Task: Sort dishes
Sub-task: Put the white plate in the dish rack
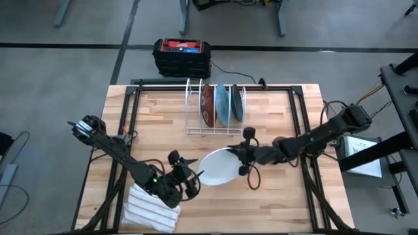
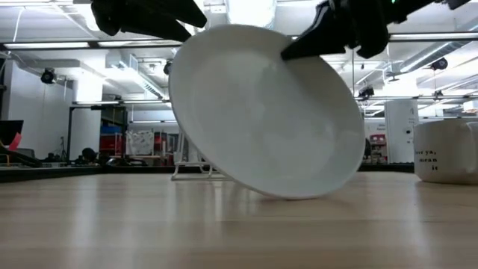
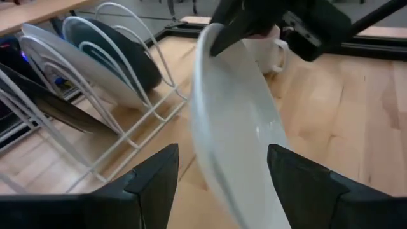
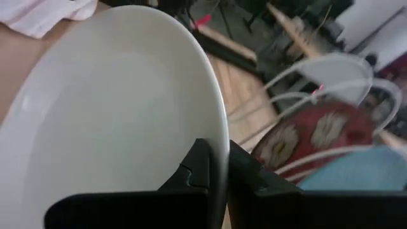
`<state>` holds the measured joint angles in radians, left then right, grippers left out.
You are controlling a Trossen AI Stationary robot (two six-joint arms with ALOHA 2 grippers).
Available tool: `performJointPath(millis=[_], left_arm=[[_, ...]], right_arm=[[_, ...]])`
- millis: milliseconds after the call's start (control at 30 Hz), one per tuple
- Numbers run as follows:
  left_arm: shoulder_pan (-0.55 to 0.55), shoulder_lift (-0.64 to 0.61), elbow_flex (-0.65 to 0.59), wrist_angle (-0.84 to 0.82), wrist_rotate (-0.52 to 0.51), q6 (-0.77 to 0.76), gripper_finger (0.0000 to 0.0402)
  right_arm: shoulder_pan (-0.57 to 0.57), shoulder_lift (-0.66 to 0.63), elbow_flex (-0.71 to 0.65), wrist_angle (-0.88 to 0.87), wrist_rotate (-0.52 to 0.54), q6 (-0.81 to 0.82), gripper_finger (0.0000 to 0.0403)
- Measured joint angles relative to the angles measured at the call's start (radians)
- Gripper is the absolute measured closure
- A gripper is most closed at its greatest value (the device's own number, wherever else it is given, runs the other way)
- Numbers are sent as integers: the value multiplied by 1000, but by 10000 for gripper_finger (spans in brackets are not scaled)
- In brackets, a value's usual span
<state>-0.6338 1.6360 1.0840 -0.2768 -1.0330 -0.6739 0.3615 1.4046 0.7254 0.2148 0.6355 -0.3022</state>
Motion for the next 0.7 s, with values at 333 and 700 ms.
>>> performJointPath(millis=[333, 700], left_arm=[[1, -4, 0, -8, -31, -5, 171], [1, -4, 0, -7, 1, -12, 171]], right_arm=[[82, 5, 0, 131, 115, -227, 402], [85, 8, -3, 194, 103, -324, 402]])
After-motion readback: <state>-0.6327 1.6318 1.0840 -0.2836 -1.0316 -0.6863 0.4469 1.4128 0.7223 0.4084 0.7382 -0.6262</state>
